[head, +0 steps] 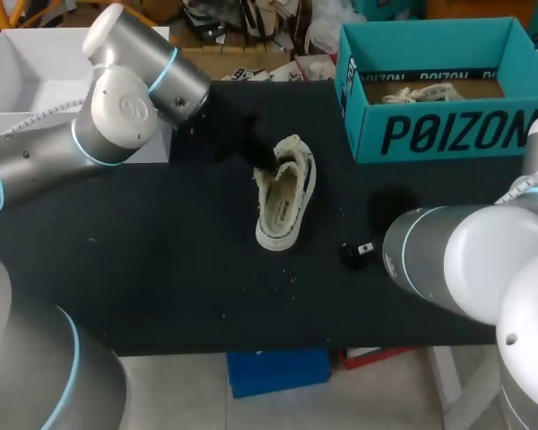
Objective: Take the shoe out of the shoebox, open the shoe tongue, remove and reinsert the insole, then place the shoe into the shoebox
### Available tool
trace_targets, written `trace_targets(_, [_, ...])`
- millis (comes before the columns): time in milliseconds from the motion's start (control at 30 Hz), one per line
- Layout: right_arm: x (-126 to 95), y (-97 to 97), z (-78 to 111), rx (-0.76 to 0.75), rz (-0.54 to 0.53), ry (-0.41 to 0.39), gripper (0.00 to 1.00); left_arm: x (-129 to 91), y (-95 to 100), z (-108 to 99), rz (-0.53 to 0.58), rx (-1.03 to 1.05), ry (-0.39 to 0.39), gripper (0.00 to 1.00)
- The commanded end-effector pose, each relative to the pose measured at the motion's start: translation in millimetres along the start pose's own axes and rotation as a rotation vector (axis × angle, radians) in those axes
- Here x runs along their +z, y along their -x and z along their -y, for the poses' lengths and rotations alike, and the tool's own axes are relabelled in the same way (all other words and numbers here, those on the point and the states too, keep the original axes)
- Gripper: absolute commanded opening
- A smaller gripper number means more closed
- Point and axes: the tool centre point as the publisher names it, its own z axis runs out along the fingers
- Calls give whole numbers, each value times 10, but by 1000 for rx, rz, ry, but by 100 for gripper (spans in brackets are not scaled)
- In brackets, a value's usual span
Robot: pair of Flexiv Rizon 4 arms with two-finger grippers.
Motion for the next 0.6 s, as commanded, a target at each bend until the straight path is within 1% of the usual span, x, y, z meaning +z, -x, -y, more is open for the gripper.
trace_targets(33, [12,-30,1,2,5,1,100,-6,-164,107,3,-11,0,0])
trace_targets(100, [12,-30,1,2,5,1,100,-48,-194,127,0,-12,1,0])
trace_targets(167, [12,-30,1,2,5,1,100,-142,-169,130,2,-6,17,0])
trace_targets(300, [12,-30,1,2,5,1,100,-371,-17,80,6,31,72,0])
trace_targets(367, [12,-30,1,2,5,1,100,-446,72,35,8,47,97,0])
trace_targets(467, [12,-30,1,2,5,1,100,-455,188,-42,-2,67,120,0])
trace_targets(600, [12,-30,1,2,5,1,100,-312,275,-156,-22,77,123,0])
